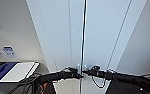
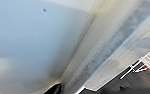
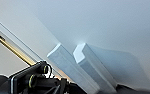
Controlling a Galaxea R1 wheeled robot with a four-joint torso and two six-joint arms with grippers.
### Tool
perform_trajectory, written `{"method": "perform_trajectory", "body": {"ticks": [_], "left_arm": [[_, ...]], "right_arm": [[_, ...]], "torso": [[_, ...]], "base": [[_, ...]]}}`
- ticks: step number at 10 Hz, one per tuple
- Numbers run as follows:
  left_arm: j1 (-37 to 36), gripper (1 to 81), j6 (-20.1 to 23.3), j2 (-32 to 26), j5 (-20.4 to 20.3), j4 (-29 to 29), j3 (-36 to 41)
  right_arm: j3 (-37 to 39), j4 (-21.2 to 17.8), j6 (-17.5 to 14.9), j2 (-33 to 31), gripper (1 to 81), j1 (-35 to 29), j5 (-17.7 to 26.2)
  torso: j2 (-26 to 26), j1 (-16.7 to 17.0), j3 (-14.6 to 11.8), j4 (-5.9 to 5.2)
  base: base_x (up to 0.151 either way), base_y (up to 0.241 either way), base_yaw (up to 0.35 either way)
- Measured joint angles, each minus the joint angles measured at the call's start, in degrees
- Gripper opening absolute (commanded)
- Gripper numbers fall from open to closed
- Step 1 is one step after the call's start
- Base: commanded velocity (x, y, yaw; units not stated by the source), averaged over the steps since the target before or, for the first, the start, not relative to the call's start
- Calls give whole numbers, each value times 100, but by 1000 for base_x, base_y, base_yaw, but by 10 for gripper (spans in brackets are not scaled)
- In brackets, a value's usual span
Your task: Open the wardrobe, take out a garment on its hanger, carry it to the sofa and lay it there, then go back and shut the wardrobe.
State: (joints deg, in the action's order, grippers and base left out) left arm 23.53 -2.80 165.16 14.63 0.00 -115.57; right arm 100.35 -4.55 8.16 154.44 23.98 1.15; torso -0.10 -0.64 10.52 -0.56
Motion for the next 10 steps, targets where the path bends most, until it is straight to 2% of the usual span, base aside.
{"method": "perform_trajectory", "body": {"ticks": [3, 7, 10], "left_arm": [[290, 811, 107, -672, -91, 446, 1146], [1189, 811, 280, -1985, -1168, 813, 2794], [1794, 811, 294, -3100, -1504, 1104, 3869]], "right_arm": [[-527, 332, -61, -304, 811, 245, -224], [-1687, 785, -55, -1119, 811, 639, -148], [-2654, 1148, -52, -1974, 811, 1028, -135]], "torso": [[0, -5, 0, -2], [0, -5, -2, -2], [0, -5, -4, -2]], "base": [[0, 0, 0], [0, 0, 0], [0, 0, 0]]}}
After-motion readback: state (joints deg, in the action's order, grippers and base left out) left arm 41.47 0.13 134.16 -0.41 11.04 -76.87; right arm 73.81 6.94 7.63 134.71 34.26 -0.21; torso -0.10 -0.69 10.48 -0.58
